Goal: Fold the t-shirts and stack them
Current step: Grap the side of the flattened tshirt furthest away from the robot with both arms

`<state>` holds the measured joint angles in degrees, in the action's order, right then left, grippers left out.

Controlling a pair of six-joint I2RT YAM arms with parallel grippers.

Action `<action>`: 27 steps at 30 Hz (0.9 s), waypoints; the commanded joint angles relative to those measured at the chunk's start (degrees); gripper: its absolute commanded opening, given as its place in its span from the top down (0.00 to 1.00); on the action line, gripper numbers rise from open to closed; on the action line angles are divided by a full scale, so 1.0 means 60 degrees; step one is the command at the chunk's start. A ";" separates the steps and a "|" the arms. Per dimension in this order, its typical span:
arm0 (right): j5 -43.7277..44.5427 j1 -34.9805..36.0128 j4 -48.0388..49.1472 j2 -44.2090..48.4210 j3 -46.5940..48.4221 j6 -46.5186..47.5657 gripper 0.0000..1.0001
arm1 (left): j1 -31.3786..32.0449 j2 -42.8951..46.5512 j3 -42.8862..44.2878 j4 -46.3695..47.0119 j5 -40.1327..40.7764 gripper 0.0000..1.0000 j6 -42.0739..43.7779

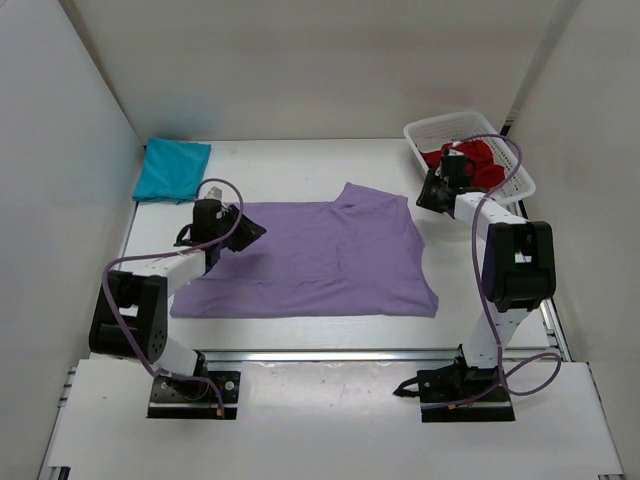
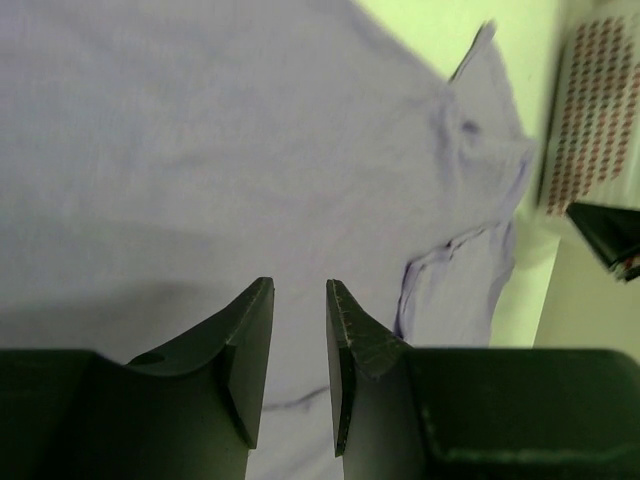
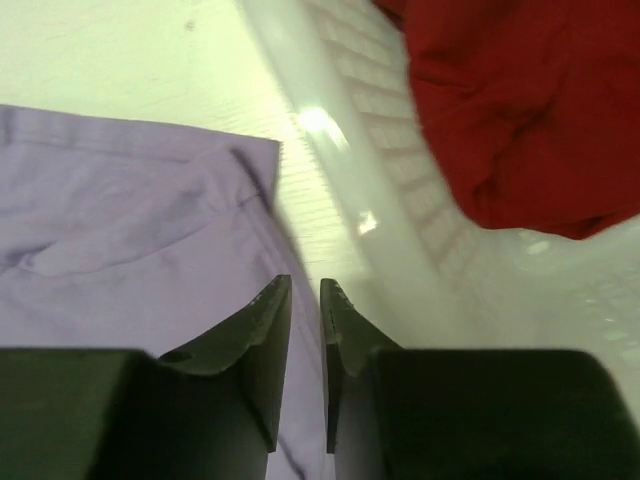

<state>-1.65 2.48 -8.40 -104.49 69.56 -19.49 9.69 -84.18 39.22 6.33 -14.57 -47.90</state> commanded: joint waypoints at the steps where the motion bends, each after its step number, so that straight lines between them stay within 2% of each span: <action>1: -0.0410 0.0406 0.0300 0.0291 0.0609 0.0231 0.75 | -0.0457 -0.0177 0.0771 0.0292 -0.0107 0.62 -0.0146; 3: -0.0603 0.0509 0.0259 -0.0088 0.1074 0.0215 0.68 | -0.0532 -0.0266 0.0889 0.0380 -0.0194 0.62 -0.0278; 8: -0.0780 0.0714 -0.0606 -0.1934 0.3225 0.0390 0.68 | 0.0112 -0.0369 0.0905 0.0468 -0.0180 0.61 -0.0089; 15: -0.1336 0.1372 -0.2535 -0.4952 0.7442 0.1342 0.64 | 0.1342 0.0348 -0.0428 0.0762 -0.0164 0.61 -0.0001; 19: -0.1409 0.1666 -0.3782 -0.6139 0.9248 0.1695 0.60 | 0.1315 0.0597 -0.1130 0.0995 -0.0443 0.61 -0.0146; 23: -0.1483 0.1886 -0.4107 -0.6302 0.9501 0.1621 0.59 | 0.1139 0.0627 -0.1191 0.1040 -0.0706 0.60 -0.0103; 27: -0.1146 0.2032 -0.4282 -0.6097 0.9441 0.1694 0.54 | 0.0919 0.0743 -0.1220 0.1112 -0.0794 0.62 -0.0147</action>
<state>-9.50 14.66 -31.29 -143.28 124.25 -10.50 16.29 -82.87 32.10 10.81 -17.56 -48.95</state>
